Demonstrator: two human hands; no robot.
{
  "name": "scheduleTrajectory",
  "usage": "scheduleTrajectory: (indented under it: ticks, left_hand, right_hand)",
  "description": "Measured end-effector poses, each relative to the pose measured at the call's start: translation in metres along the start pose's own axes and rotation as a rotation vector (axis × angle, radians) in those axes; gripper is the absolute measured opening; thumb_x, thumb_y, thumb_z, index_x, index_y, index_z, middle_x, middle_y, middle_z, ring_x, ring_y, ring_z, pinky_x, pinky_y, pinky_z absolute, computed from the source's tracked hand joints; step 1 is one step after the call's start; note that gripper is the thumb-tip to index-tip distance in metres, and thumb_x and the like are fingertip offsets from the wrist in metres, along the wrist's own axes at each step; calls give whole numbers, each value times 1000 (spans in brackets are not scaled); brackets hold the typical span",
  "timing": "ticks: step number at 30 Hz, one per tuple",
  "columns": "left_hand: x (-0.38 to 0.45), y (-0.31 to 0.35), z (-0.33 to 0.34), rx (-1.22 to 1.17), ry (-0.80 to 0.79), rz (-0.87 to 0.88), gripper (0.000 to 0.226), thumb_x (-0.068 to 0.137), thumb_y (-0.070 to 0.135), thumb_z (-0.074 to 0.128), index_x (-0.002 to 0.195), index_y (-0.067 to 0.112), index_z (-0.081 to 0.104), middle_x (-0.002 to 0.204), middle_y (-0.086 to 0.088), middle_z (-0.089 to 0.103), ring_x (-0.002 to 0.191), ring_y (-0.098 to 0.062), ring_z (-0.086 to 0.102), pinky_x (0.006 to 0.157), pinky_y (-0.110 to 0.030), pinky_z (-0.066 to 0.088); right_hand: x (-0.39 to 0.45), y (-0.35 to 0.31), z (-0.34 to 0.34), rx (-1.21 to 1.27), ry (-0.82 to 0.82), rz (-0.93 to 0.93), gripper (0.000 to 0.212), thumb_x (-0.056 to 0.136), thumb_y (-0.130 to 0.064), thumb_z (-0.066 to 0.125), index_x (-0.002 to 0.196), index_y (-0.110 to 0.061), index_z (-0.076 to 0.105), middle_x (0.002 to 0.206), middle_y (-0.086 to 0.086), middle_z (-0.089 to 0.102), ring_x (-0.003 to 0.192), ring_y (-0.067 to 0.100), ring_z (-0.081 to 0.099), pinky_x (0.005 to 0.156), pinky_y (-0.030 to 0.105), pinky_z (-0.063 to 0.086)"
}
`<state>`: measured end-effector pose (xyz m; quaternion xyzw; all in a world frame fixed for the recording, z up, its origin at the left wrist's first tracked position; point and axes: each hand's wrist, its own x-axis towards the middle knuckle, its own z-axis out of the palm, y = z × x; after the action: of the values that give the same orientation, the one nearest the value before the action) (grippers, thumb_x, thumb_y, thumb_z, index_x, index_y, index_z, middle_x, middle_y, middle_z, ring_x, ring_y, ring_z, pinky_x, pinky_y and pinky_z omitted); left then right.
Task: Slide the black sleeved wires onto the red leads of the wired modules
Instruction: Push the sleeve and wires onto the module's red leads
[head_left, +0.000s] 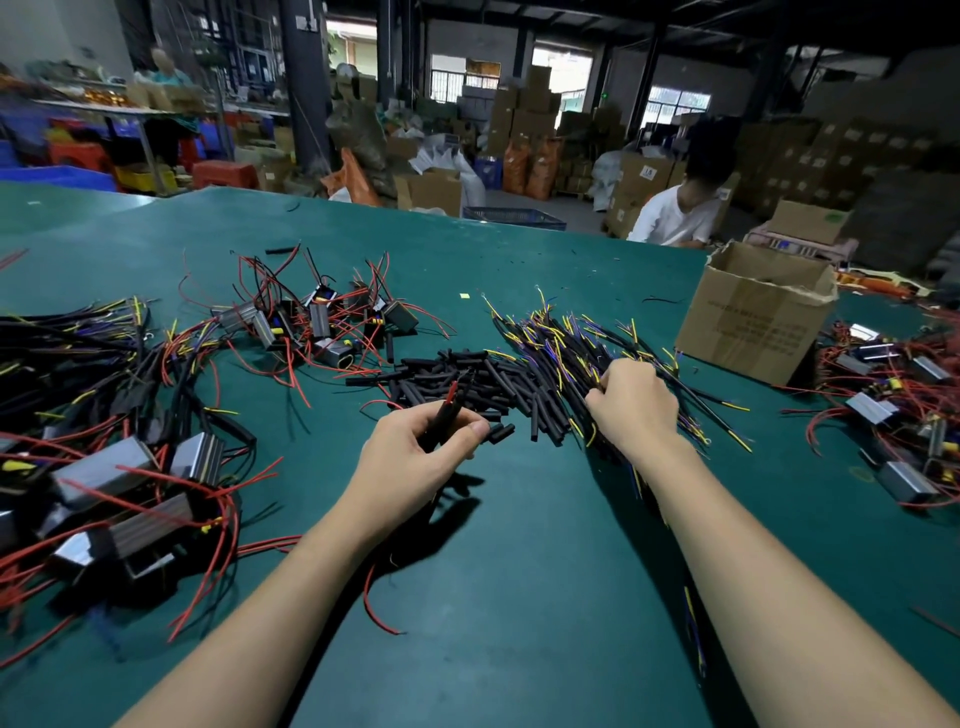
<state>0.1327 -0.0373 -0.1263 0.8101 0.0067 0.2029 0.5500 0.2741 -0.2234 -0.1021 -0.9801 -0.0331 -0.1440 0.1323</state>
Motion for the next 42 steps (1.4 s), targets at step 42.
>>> scheduleTrajectory:
  ticks: [42]
  left_hand:
    - [4,13,4,-265,119,64,5,87,14,67,90,13,71,82,-30,65,73,-14,52,74,-30,43]
  right_hand:
    - [-81,-27,-34,1063,-490,-318,8,92,-10,60,94,-11,68,67,-2,63,60,9,52,63,16,44]
